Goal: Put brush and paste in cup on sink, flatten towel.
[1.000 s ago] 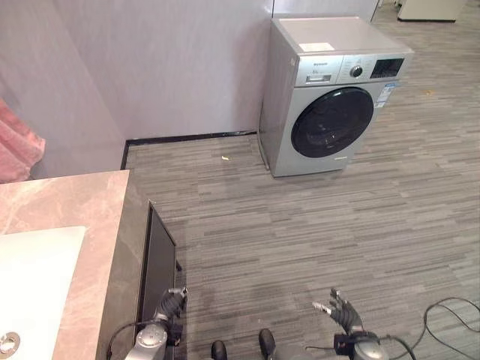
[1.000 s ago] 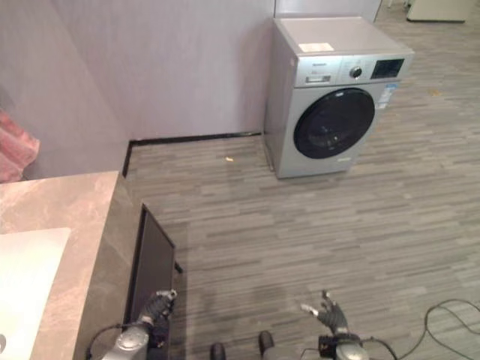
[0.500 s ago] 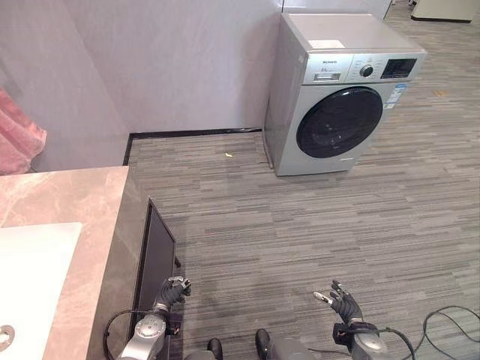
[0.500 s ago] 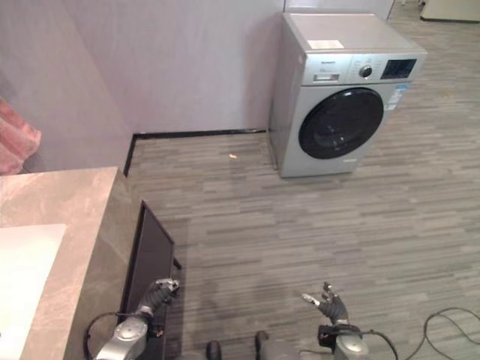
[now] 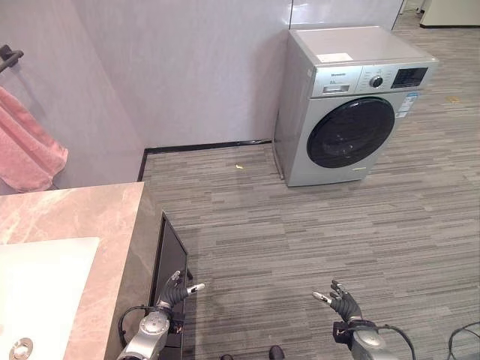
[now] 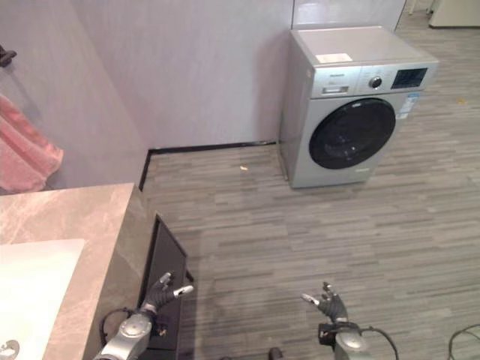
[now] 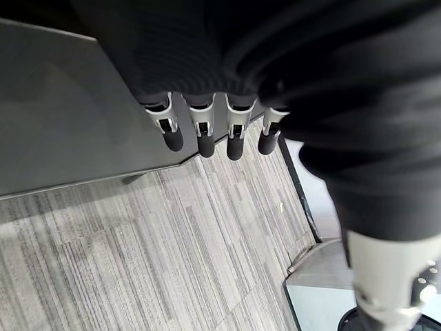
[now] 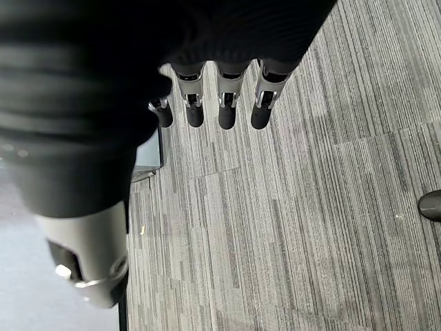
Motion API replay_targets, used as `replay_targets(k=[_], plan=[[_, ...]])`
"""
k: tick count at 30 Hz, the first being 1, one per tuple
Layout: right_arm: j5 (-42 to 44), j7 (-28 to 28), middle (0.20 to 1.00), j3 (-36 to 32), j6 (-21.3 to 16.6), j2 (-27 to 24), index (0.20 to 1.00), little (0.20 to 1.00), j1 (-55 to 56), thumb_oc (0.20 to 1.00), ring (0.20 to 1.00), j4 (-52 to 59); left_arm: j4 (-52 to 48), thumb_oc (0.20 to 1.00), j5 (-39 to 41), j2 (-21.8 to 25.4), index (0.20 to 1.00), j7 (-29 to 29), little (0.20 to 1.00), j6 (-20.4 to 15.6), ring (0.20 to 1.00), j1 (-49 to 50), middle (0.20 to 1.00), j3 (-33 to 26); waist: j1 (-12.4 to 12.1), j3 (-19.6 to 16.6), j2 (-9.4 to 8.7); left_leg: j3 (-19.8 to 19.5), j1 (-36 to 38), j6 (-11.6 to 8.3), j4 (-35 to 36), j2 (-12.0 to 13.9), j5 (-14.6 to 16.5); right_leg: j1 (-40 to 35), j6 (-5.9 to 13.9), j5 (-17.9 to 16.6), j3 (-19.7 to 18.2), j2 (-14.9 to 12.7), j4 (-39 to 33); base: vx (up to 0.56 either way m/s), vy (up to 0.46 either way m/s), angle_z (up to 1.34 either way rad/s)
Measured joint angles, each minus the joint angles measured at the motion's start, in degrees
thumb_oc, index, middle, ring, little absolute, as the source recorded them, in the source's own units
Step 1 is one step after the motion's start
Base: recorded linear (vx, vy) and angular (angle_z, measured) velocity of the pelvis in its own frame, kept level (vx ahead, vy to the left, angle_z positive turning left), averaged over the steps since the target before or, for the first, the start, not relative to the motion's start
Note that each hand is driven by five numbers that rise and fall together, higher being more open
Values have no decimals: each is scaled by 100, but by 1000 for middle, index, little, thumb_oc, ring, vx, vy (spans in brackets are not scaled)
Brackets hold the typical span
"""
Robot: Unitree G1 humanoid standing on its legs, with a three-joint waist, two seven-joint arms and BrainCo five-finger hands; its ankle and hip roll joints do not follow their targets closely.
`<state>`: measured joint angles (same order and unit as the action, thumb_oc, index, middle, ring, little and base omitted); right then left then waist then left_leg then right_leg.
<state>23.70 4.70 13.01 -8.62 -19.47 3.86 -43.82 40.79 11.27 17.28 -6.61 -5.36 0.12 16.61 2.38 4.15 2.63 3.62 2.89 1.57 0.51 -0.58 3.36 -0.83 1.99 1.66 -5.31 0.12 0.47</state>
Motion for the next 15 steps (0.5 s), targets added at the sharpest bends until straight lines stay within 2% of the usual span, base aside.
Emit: replay_targets(k=[6, 11, 15], plan=[[-33, -26, 1000, 1, 8, -14, 1000, 1000, -14, 1000, 1000, 49, 122, 1000, 0, 1, 1000, -4, 1000, 1, 1000, -11, 1000, -10, -4, 20, -30, 2, -15, -1, 14, -3, 1, -7, 7, -13, -2, -5, -63, 11, 11, 0], [-105, -42, 1000, -3, 10, -14, 1000, 1000, -12, 1000, 1000, 41, 169, 1000, -9, 1, 1000, -52, 1000, 2, 1000, 5, 1000, -17, -9, 103, -126, 20, -42, 2, 27, -4, 8, 51, 15, -6, -19, -2, -18, 19, 22, -1], [-163, -56, 1000, -21, 19, -13, 1000, 1000, -24, 1000, 1000, 42, 171, 1000, -19, 3, 1000, -109, 1000, 9, 1000, 2, 1000, -33, -27, 219, -209, 69, -122, 54, -27, -69, 50, 301, 82, 129, -48, -9, 369, 38, 82, -7]])
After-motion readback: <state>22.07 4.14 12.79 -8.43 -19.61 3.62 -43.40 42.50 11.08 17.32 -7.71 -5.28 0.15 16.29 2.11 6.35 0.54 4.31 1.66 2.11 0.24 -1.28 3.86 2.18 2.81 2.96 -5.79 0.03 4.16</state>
